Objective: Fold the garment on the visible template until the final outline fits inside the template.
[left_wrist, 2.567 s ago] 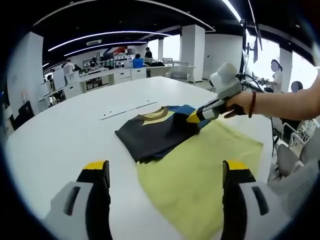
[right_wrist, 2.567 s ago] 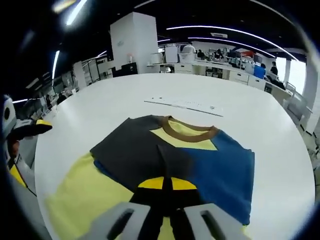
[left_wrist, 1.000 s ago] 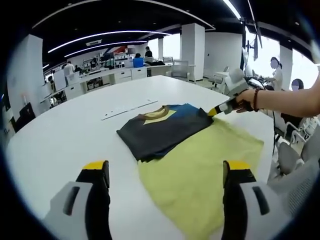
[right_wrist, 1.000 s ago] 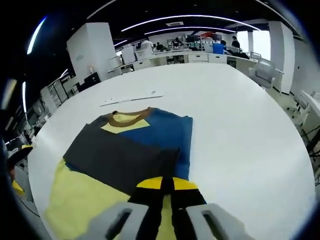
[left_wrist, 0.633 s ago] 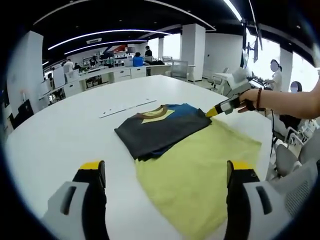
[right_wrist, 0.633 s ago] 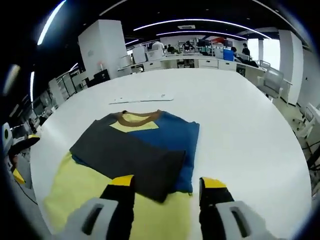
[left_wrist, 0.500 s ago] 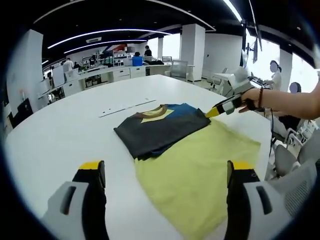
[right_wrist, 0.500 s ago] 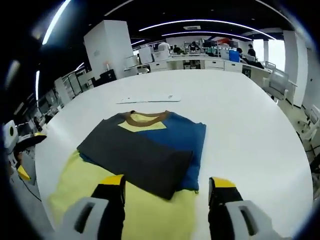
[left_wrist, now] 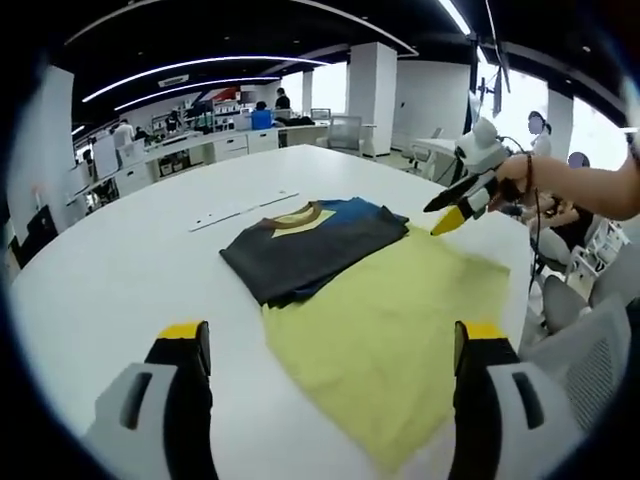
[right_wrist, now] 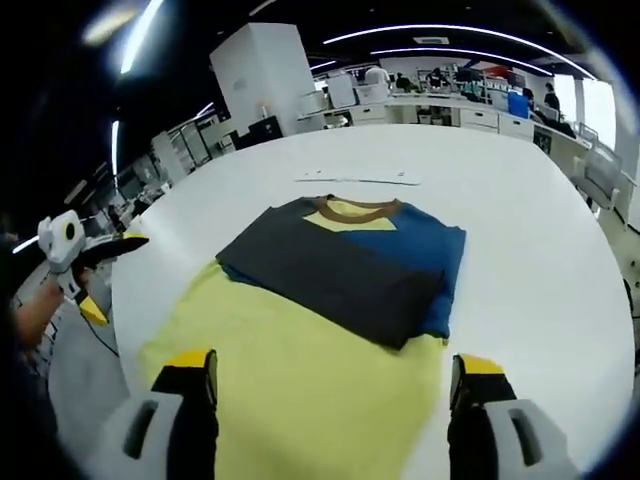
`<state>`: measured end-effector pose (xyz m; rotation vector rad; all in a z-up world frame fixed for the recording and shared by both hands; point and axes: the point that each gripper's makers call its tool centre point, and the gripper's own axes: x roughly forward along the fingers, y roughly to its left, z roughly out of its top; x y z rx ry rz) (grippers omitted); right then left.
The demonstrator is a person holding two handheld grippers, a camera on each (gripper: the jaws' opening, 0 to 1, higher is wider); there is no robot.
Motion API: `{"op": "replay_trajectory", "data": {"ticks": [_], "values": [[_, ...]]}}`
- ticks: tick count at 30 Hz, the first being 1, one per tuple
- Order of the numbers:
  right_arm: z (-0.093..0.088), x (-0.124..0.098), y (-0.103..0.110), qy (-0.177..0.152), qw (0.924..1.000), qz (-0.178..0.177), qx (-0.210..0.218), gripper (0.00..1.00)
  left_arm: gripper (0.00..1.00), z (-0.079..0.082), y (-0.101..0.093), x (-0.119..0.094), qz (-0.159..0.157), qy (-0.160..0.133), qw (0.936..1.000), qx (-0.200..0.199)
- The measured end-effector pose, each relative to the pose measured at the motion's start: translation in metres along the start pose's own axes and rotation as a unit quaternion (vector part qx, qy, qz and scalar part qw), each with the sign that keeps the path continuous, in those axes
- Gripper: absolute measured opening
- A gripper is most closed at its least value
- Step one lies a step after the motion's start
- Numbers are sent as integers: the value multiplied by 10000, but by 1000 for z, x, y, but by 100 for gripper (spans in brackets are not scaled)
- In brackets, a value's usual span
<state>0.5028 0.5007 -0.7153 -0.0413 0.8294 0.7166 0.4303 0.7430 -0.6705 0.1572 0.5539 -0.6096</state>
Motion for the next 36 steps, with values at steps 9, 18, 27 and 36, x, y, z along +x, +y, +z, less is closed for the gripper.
{"op": "replay_trajectory", "data": {"ticks": [9, 18, 27, 36], "values": [[-19, -18, 19, 238, 9984, 277, -420, 100, 99, -9, -9, -5, -238, 96, 9996, 119], [-41, -36, 35, 433, 9958, 543, -601, 99, 98, -17, -18, -11, -455, 160, 9987, 160], [-76, -47, 52, 766, 9899, 741, -938, 95, 92, -40, -35, -17, -801, 477, 9947, 423], [-104, -53, 58, 1080, 9843, 844, -1109, 86, 86, -61, -47, -21, -1028, 709, 9905, 575]]}}
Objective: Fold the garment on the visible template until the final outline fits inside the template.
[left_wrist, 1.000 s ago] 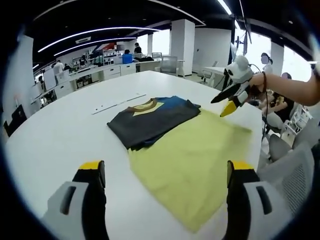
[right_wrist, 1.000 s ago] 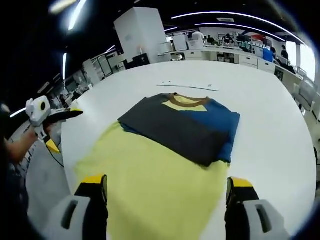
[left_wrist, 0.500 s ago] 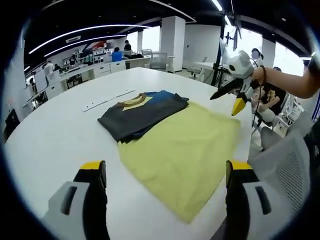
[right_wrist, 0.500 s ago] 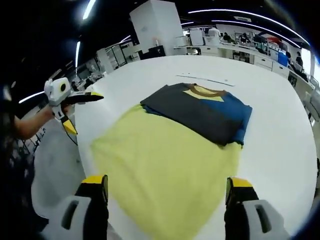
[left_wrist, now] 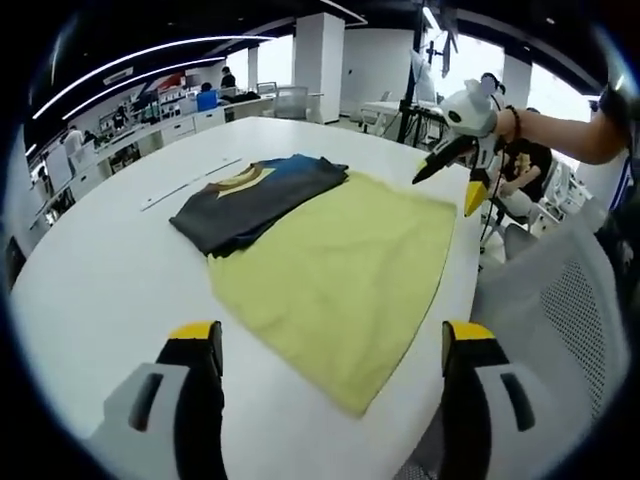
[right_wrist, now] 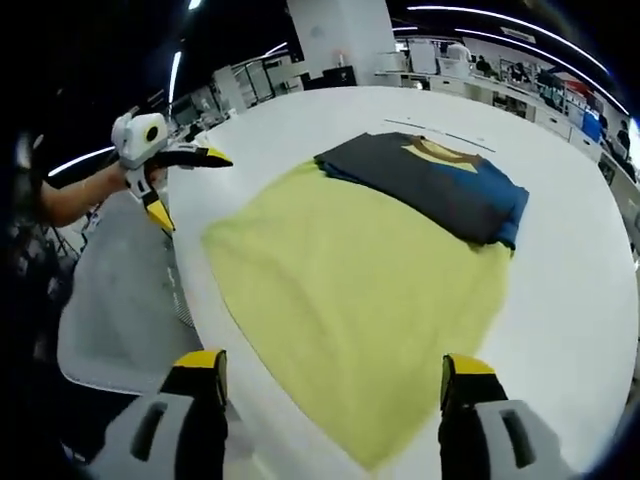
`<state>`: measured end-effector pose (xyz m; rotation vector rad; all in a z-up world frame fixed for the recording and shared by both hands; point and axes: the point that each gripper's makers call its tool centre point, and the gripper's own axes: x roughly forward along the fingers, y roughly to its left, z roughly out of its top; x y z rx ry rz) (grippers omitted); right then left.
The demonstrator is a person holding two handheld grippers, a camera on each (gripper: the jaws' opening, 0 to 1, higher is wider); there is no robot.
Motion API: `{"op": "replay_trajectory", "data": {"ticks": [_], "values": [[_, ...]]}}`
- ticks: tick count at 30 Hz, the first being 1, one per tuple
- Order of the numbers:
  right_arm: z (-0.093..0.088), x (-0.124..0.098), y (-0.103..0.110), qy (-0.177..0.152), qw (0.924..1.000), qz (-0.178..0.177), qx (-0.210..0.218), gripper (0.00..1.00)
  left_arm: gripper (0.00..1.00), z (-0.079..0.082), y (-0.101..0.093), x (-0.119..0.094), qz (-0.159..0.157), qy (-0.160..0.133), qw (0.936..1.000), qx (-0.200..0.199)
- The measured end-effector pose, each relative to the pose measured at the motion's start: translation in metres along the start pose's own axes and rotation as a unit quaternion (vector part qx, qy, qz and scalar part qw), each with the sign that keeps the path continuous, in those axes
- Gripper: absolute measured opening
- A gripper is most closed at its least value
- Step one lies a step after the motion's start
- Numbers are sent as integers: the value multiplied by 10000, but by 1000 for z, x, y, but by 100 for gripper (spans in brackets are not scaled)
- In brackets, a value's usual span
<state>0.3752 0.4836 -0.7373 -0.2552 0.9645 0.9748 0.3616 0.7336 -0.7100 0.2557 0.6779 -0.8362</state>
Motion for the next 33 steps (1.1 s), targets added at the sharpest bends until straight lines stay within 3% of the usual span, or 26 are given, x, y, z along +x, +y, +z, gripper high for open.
{"op": "replay_trajectory", "data": {"ticks": [15, 23, 33], "values": [[-33, 4, 6, 381, 9985, -93, -377, 65, 65, -26, -16, 13, -281, 326, 9981, 430], [-46, 3, -2, 630, 9954, -287, -662, 54, 52, -37, -23, 21, -414, 533, 9950, 736], [-60, 0, -10, 928, 9903, -460, -925, 42, 43, -49, -23, 24, -426, 751, 9923, 890]]}}
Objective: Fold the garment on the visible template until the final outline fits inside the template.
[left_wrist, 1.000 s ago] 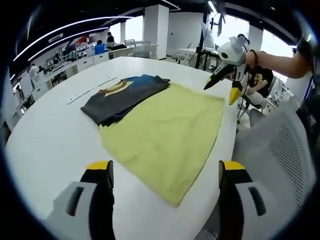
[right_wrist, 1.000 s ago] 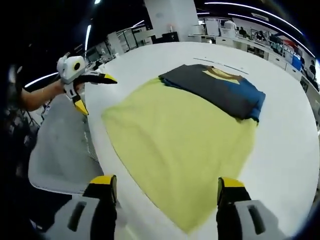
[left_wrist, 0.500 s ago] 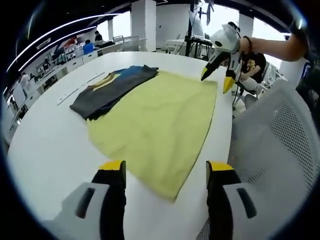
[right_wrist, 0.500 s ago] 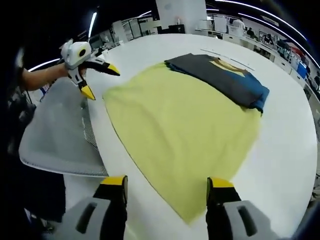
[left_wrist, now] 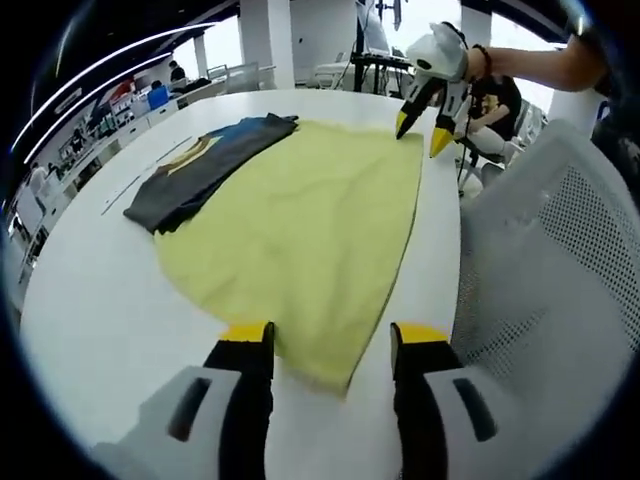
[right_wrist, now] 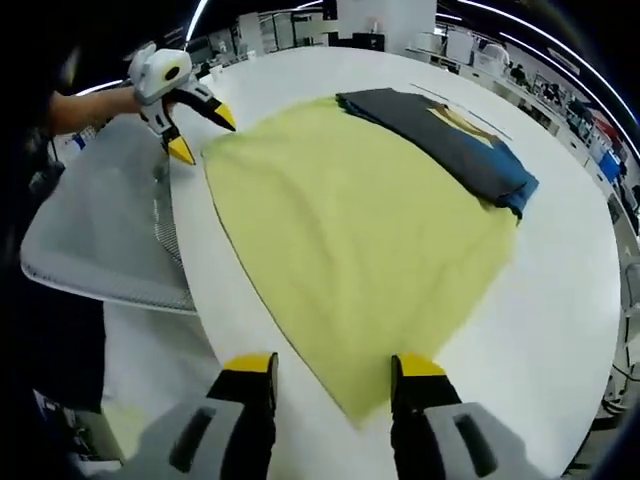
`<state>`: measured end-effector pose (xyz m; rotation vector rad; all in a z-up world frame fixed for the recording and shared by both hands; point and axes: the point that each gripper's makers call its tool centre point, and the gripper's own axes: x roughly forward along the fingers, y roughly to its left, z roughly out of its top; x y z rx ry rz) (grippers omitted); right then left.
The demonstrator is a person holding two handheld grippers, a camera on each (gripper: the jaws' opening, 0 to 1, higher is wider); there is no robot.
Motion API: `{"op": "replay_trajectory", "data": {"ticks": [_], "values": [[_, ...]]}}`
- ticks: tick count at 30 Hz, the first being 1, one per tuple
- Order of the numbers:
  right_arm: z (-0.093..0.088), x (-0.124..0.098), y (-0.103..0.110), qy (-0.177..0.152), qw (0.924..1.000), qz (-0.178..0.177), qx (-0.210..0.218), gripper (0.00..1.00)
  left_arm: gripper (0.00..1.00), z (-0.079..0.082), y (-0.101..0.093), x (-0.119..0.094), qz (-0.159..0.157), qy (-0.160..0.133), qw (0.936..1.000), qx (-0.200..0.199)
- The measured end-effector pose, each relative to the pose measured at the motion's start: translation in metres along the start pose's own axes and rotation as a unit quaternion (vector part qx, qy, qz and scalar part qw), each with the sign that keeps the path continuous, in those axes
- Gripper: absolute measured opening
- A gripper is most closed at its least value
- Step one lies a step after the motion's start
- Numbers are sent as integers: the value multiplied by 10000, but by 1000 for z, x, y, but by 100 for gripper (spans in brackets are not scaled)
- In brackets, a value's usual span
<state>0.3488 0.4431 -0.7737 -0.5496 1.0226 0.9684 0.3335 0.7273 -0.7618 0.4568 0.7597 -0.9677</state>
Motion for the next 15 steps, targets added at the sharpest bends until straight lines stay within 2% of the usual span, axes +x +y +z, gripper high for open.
{"op": "replay_trajectory", "data": {"ticks": [7, 9, 15], "values": [[-5, -1, -5, 45, 9999, -105, -36, 34, 40, -6, -1, 2, 30, 179, 9998, 111], [-7, 0, -7, 116, 9996, -164, -204, 32, 40, -9, -2, 3, 36, 252, 9995, 166], [-6, -1, -7, 110, 9995, -172, -223, 31, 36, -11, 0, 4, 67, 328, 9994, 123]]}}
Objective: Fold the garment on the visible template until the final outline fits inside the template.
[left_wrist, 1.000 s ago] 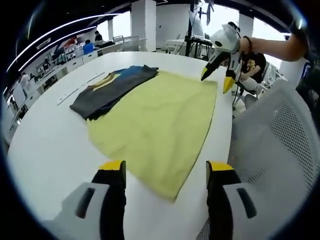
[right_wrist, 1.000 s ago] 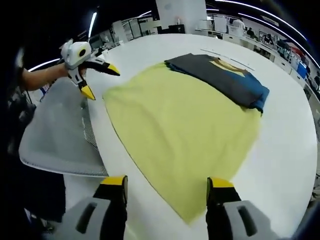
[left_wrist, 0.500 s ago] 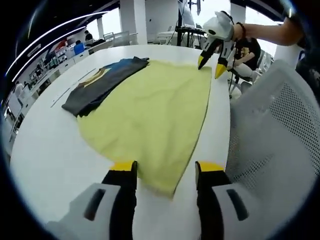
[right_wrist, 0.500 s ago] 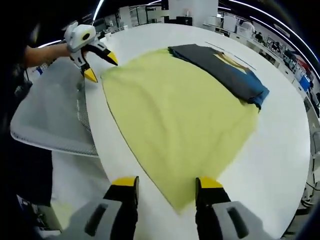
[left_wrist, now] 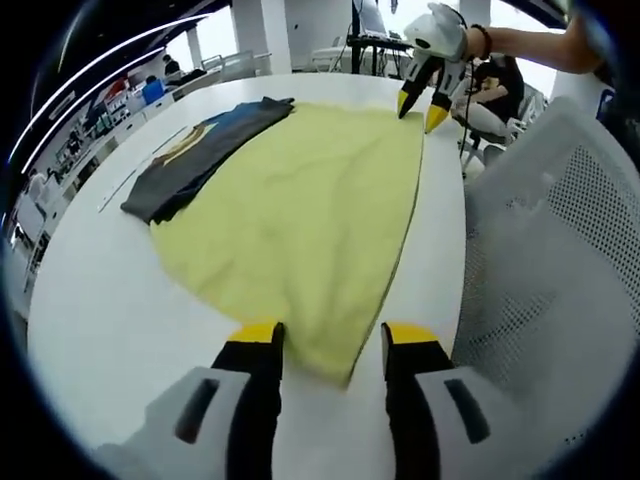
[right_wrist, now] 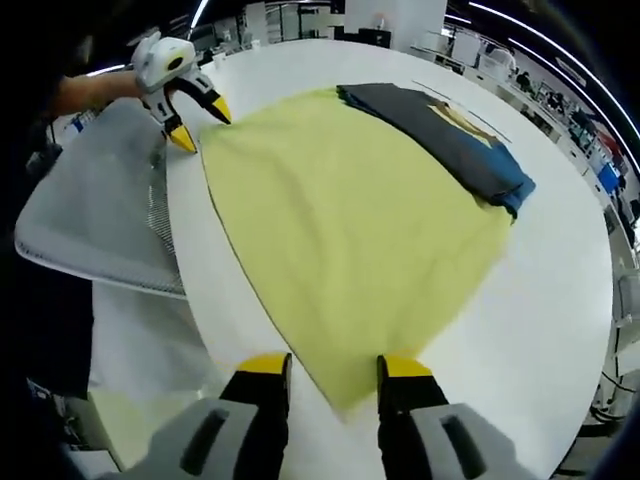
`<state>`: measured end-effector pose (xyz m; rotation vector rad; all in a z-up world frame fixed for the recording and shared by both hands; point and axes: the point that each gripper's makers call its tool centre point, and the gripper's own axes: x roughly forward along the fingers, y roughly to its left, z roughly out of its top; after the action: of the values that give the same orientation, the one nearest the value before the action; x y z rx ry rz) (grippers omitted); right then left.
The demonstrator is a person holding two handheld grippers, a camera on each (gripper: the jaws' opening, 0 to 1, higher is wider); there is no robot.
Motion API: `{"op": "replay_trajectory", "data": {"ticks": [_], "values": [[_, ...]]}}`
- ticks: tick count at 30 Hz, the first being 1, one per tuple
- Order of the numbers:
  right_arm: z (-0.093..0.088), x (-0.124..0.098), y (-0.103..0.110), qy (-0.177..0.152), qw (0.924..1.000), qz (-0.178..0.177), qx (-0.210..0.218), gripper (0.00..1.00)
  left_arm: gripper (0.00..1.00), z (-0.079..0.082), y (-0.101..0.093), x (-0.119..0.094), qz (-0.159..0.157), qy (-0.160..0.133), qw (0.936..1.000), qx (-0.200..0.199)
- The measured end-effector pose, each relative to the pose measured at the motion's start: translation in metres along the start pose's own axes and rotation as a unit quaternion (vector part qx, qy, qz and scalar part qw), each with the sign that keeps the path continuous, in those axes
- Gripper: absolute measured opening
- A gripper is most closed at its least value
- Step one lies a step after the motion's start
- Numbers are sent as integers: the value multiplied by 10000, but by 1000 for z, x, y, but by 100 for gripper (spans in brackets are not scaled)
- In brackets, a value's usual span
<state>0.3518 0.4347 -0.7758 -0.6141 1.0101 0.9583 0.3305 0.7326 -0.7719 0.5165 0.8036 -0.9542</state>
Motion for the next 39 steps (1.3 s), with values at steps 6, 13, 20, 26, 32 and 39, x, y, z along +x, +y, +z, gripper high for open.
{"op": "replay_trajectory", "data": {"ticks": [6, 13, 20, 26, 32, 39], "values": [[0, 0, -2, 9, 10000, -1, -46, 26, 31, 0, 1, 0, -73, 58, 9999, 55], [-1, 1, -7, 112, 9998, 1, -147, 16, 25, 0, 2, 2, -241, 132, 9996, 65], [0, 2, -10, 130, 9998, -43, -159, 7, 16, 0, 7, 1, -236, 114, 9996, -107], [1, 2, -12, 131, 9998, -71, -161, 4, 10, 2, 10, 2, -180, 101, 9997, -149], [1, 1, -12, 119, 9999, -61, -102, 0, 2, 5, 13, 0, -102, -14, 9998, -153], [0, -1, -9, 87, 10000, -43, 3, 0, 1, 5, 12, -3, -73, -51, 9999, -92]]}}
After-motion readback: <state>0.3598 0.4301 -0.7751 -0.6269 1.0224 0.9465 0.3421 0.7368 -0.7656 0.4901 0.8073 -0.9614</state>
